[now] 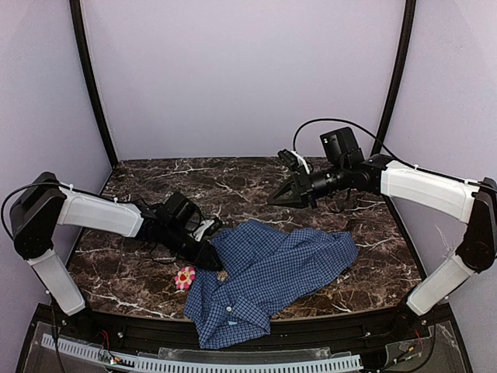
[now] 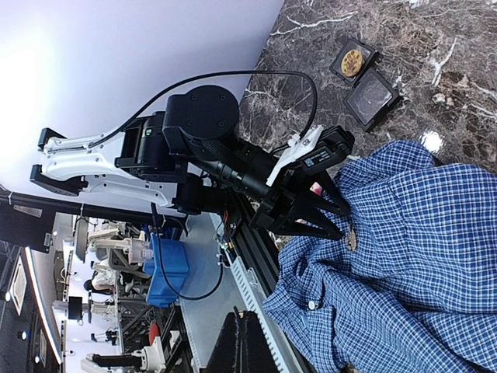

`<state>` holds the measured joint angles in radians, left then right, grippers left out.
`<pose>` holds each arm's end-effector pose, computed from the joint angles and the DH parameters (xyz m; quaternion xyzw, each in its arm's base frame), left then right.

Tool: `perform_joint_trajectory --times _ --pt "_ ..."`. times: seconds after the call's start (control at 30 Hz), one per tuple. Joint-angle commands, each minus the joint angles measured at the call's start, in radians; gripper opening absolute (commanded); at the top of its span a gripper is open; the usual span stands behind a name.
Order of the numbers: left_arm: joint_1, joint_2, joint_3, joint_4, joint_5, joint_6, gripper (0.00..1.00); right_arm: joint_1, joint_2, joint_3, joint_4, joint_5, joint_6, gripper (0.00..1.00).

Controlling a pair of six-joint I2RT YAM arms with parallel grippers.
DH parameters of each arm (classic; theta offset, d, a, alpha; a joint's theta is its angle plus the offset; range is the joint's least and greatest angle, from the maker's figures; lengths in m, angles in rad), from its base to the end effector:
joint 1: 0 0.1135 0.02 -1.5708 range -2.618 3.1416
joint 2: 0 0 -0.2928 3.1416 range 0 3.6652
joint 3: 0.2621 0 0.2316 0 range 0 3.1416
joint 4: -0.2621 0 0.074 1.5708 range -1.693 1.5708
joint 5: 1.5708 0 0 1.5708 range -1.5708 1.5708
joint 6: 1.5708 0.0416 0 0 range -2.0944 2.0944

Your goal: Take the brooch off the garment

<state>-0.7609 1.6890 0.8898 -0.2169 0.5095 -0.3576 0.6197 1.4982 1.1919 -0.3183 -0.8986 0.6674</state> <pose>0.2117 -0.2296 0.1920 0.2540 0.8981 -0.3460 0.0960 0.2344 0.2072 0.3369 -0.1787 0.8063 0.5556 0.0963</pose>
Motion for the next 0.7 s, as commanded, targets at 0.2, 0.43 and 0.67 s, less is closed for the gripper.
perform_joint_trajectory --times 0.2,0.43,0.67 --pt "0.008 0.051 -0.006 -0.005 0.009 0.021 0.39 -0.005 -0.015 -0.009 0.058 0.008 0.023 0.0" --pt "0.008 0.105 0.017 -0.02 0.046 0.052 0.36 -0.006 -0.016 -0.015 0.087 0.007 0.039 0.0" --pt "0.008 0.143 0.056 0.012 0.122 0.062 0.3 -0.006 -0.027 -0.034 0.108 0.013 0.056 0.0"
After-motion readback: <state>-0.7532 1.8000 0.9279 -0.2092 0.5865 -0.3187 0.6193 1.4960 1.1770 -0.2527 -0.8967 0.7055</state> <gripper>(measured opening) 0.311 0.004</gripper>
